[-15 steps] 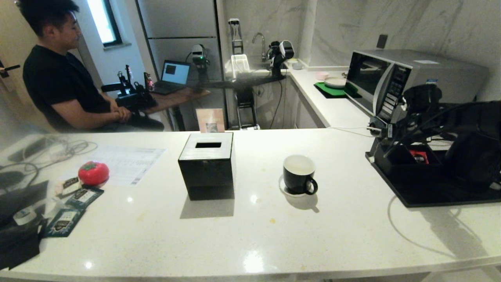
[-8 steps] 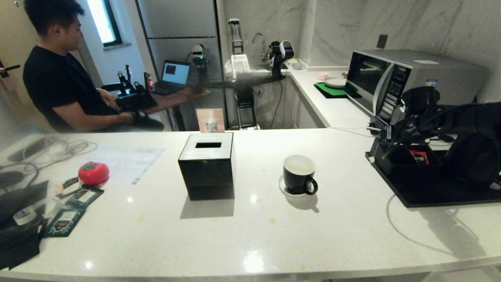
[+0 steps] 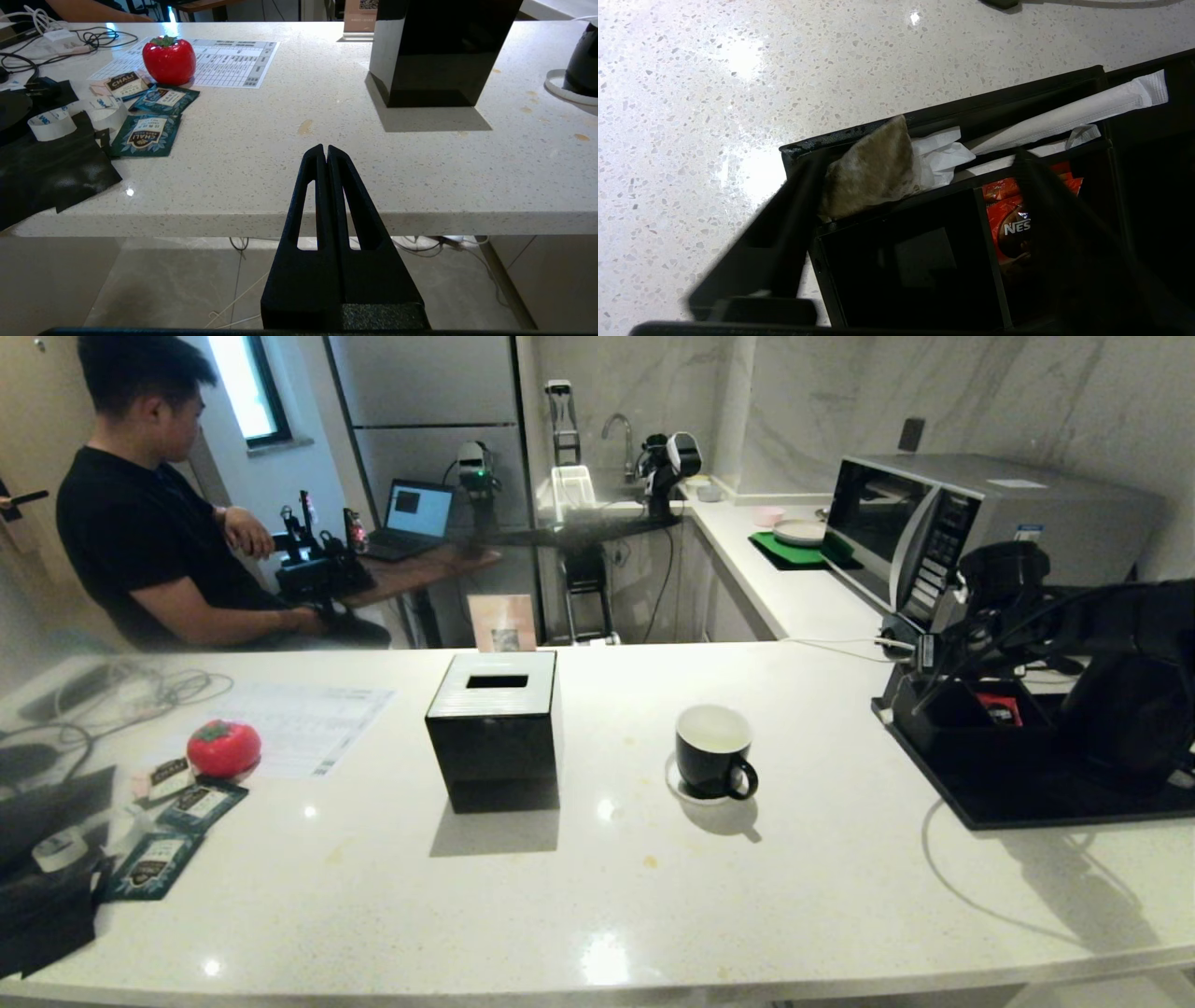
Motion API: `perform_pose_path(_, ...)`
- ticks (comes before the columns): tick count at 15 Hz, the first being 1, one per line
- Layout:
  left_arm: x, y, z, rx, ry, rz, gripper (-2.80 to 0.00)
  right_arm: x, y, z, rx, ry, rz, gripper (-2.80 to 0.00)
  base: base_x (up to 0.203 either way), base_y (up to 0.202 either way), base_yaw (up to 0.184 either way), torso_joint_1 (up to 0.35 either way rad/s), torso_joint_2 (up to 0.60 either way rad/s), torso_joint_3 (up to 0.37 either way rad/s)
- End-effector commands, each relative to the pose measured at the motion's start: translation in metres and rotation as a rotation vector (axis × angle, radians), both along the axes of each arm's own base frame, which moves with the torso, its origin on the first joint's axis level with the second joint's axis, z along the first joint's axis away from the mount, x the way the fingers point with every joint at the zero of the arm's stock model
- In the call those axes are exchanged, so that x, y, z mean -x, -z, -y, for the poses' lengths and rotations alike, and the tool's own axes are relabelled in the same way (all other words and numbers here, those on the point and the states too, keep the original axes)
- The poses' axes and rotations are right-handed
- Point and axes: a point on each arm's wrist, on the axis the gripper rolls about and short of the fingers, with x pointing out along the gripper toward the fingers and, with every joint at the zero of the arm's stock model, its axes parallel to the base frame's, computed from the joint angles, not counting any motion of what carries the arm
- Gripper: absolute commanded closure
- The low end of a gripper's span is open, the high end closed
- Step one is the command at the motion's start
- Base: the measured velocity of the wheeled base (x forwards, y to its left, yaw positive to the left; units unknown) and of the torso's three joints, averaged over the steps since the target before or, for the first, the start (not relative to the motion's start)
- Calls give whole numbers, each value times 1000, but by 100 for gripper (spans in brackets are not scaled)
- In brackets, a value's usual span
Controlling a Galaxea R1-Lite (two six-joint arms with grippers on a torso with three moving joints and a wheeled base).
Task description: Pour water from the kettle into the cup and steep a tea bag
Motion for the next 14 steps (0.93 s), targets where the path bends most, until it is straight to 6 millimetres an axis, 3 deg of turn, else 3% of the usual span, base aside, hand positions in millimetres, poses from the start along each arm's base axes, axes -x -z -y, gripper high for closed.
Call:
perform_pose_path(1,0,0,0,0,0,1,0,1,-1,0,1,2,0,0,0,0,0,0,0,0)
perform_pose_path(14,0,0,0,0,0,-1,0,1,-4,-2,-12,7,13,0,0,0,0,0,0,0)
